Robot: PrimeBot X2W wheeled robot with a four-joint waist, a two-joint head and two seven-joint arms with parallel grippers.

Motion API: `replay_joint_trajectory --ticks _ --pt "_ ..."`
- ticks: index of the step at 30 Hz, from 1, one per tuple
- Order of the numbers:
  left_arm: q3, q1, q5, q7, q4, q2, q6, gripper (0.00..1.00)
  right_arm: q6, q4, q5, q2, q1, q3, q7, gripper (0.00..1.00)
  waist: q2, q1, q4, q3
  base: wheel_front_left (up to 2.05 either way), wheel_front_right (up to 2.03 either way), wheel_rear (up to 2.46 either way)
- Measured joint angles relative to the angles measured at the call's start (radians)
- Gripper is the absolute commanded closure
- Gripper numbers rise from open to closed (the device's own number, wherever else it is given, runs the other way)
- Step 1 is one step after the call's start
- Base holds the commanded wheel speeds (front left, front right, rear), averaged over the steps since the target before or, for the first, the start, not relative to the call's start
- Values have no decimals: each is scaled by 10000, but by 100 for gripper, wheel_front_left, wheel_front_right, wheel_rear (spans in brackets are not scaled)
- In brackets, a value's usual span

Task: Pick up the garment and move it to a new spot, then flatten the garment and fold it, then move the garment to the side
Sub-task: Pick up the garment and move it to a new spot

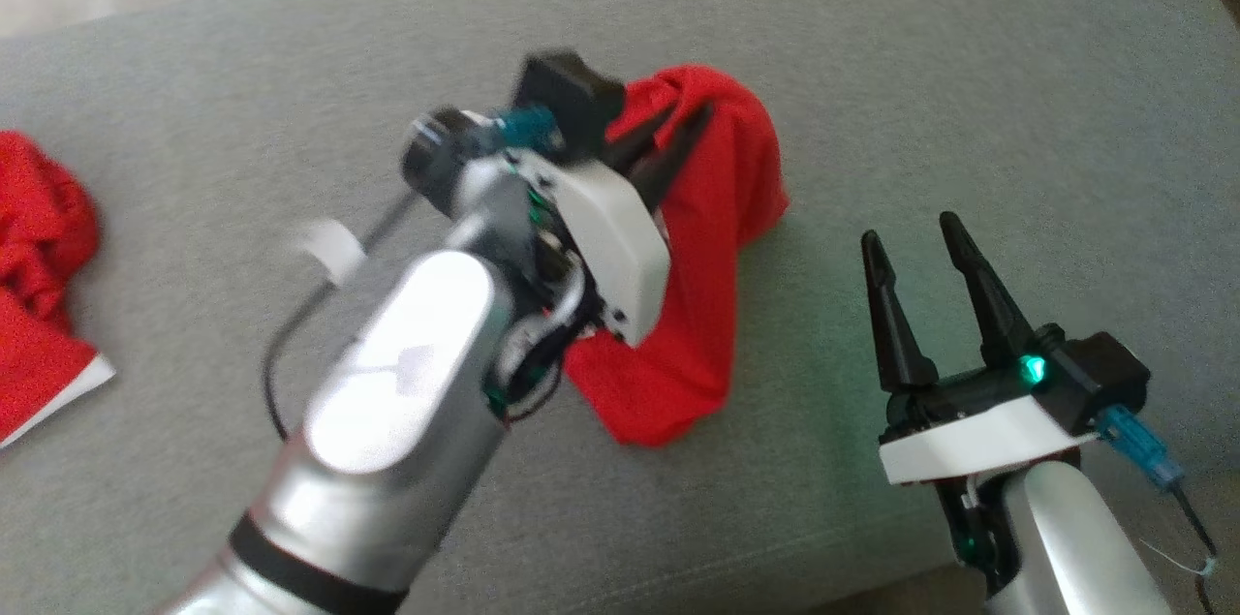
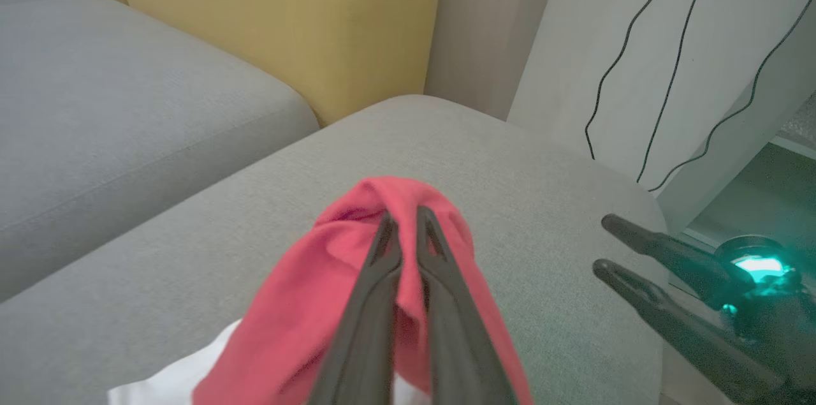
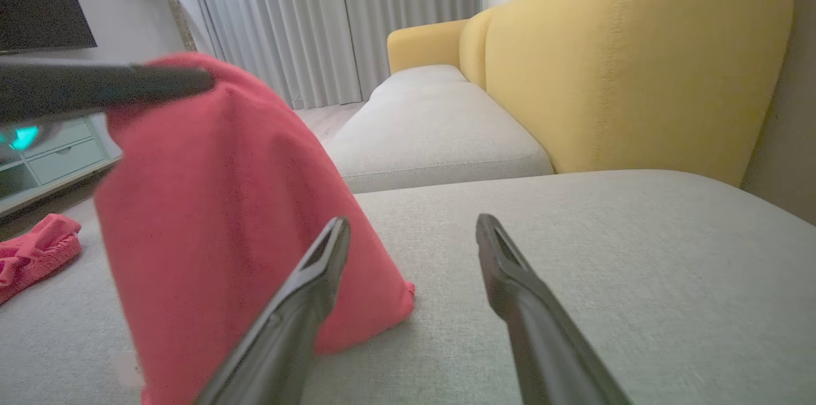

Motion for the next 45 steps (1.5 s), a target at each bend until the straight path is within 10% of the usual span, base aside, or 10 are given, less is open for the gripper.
replay_joint_trajectory --ticks 2,5,6,12,20,33,45 --pt "-522 -25 29 -995 871 -86 38 100 0 -4 2 15 -1 13 -2 0 0 0 -266 73 0 0 0" --pt "-1657 -144 -299 -2523 1906 -67 173 37 0 2 29 25 4 27 -2 0 0 0 -572 169 0 0 0" --pt "-2065 -217 -575 -2966 2090 -73 272 0 0 8 29 40 4 52 -2 0 0 0 -657 193 0 0 0" --pt "-3854 -846 -2660 -4592 2257 -81 1099 0 0 54 82 75 40 -58 -2 0 0 1 -694 107 0 0 0" --pt "-3758 -713 -3365 -5530 2228 -81 2100 0 0 -12 -121 63 438 -493 -2 0 0 1 -268 -233 0 0 0" --pt "-1269 3571 -1764 -5660 104 1390 3664 0 0 -238 -995 -23 1263 -1354 -17 0 0 0 985 -928 0 0 0" --pt "1149 6518 58 -5660 -491 1611 3570 0 0 293 -1710 -81 1882 -1858 -35 0 0 0 1761 -1590 0 0 0"
